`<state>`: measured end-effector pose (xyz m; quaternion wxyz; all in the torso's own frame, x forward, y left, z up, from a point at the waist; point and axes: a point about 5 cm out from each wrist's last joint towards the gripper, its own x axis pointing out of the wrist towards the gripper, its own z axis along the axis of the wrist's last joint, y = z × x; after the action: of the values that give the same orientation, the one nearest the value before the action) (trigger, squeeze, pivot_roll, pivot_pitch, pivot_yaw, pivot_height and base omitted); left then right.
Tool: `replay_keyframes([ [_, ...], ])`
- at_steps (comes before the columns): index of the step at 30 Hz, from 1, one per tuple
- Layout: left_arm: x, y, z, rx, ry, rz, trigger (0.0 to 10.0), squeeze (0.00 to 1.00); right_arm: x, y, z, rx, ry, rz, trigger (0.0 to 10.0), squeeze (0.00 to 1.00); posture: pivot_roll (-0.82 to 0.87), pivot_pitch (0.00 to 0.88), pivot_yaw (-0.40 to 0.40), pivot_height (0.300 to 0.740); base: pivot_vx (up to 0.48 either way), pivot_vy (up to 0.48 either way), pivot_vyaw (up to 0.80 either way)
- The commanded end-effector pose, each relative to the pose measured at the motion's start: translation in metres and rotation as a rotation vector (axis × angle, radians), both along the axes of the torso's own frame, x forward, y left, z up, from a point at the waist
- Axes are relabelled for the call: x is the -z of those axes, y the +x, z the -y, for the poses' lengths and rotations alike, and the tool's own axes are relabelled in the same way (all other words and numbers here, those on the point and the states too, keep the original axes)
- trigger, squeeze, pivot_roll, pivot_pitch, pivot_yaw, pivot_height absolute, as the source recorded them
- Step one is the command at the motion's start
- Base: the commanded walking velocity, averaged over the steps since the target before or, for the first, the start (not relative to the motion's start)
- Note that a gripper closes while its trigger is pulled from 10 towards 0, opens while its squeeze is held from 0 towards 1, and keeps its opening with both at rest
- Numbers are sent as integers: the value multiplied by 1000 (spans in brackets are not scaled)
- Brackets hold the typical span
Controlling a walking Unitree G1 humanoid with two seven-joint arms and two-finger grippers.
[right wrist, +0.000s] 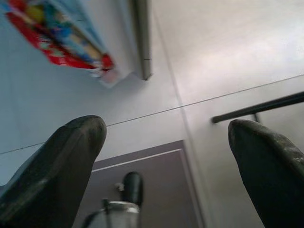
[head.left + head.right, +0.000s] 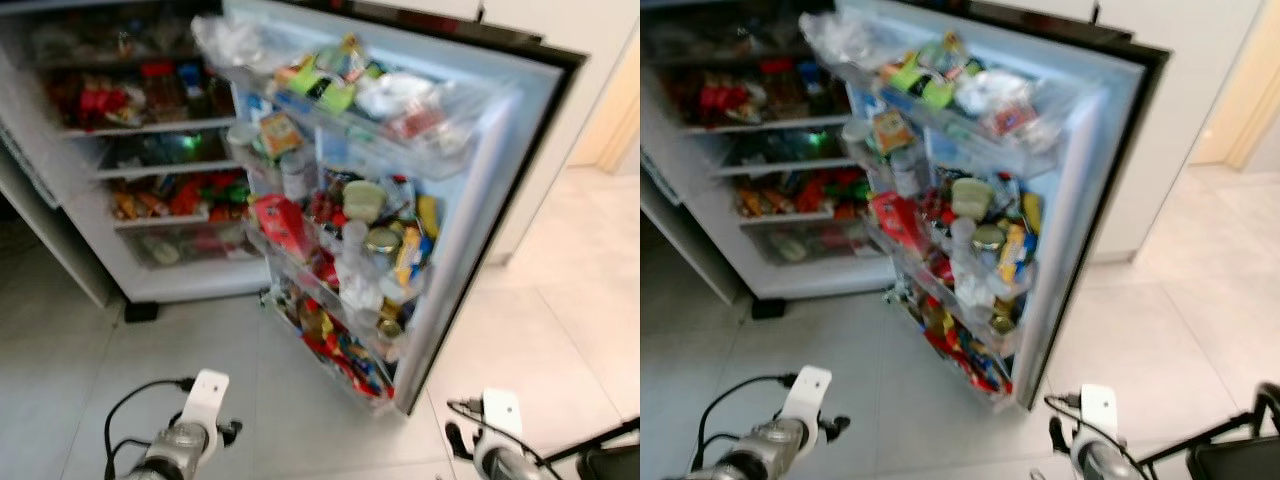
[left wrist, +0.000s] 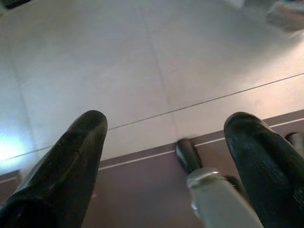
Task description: Restocking fridge
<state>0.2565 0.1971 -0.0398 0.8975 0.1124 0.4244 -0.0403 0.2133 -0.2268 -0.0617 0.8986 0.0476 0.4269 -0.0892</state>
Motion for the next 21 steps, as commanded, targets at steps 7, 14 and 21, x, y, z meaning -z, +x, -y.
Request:
replay_keyframes([
  [7, 3, -6, -9, 1, 27, -22, 10000, 0, 0, 2, -5, -9, 14, 1, 10000, 0, -79, 0, 16, 740, 0, -261, 0],
  [14, 3, -6, -8, 16, 27, -24, 10000, 0, 1, 1, -5, 0, 15, 9, 10000, 0, -88, 0, 22, 740, 0, 0, 0],
  [21, 3, -7, -8, 13, 23, -22, 10000, 0, 1, 1, -6, 5, 17, 16, 10000, 0, -87, 0, 22, 740, 0, 0, 0],
])
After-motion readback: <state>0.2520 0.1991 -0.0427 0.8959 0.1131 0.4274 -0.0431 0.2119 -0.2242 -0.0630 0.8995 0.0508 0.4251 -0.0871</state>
